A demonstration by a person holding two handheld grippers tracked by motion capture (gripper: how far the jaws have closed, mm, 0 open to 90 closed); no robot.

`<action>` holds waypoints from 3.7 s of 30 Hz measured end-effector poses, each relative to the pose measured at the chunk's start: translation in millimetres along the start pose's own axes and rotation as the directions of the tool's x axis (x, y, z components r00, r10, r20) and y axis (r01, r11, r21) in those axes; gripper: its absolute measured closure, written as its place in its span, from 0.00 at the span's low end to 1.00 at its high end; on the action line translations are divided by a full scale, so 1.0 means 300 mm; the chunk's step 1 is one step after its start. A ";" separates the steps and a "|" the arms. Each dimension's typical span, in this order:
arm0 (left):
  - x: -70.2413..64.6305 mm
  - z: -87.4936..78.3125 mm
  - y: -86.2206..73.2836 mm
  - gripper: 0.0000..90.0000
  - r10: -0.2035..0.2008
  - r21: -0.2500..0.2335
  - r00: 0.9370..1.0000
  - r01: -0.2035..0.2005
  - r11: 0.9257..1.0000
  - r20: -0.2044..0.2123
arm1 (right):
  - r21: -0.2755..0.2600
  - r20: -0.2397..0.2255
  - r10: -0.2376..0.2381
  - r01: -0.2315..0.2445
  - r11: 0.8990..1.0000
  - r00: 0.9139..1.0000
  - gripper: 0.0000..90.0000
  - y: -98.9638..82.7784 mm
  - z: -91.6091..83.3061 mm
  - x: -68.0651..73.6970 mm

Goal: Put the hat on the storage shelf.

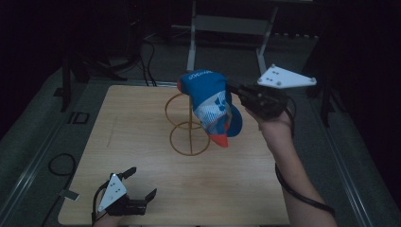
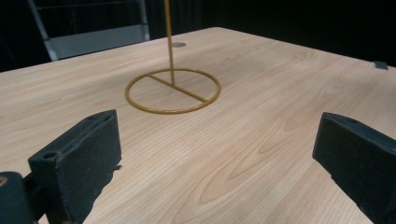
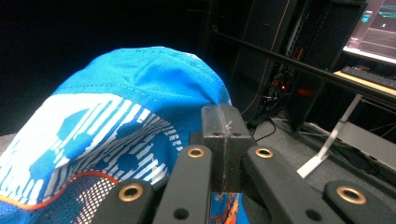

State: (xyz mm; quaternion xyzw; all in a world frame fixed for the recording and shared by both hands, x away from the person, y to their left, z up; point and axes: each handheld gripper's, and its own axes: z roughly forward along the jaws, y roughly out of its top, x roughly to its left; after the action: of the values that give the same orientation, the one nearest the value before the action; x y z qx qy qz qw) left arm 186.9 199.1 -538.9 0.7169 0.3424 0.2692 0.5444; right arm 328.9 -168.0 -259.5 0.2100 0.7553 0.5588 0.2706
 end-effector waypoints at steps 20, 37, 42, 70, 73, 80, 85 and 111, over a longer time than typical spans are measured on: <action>0.020 -0.008 -0.009 0.02 -0.012 -0.035 1.000 0.012 0.999 0.006 | 0.144 -0.008 -0.014 0.015 0.990 1.000 1.00 -0.009 0.363 0.031; 0.017 -0.003 -0.013 0.02 -0.012 -0.025 1.000 0.012 1.000 0.018 | 0.220 -0.031 0.036 -0.028 0.975 0.999 1.00 -0.134 0.372 -0.011; 0.014 0.003 -0.021 0.02 -0.010 -0.009 1.000 0.010 1.000 0.026 | 0.228 -0.052 0.082 -0.068 0.971 0.995 1.00 -0.194 0.368 -0.029; 0.011 0.010 -0.031 0.02 -0.012 0.007 0.999 0.012 1.000 0.044 | 0.244 -0.093 0.156 -0.130 0.961 0.983 0.83 -0.289 0.350 -0.052; 0.010 0.010 -0.033 0.02 -0.013 0.009 0.999 0.012 1.000 0.045 | 0.235 -0.104 0.158 -0.130 0.963 0.982 0.80 -0.288 0.333 -0.051; 0.012 0.011 -0.034 0.02 -0.022 0.008 0.999 0.021 1.000 0.044 | 0.225 -0.120 0.145 -0.115 0.968 0.982 0.67 -0.304 0.287 -0.042; 0.011 0.014 -0.036 0.02 -0.025 0.010 0.998 0.025 1.000 0.049 | 0.221 -0.134 0.146 -0.114 0.969 0.980 0.53 -0.327 0.262 -0.046; 0.011 0.023 -0.049 0.02 -0.042 0.024 0.997 0.040 0.999 0.058 | 0.224 -0.323 0.151 -0.080 0.971 0.934 0.17 -0.565 0.180 0.026</action>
State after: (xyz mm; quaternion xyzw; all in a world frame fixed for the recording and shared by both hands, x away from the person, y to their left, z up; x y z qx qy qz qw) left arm 191.4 200.3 -554.8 0.7234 0.3439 0.2328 0.5515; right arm 355.1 -172.4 -435.7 0.1823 0.8307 0.5199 0.0803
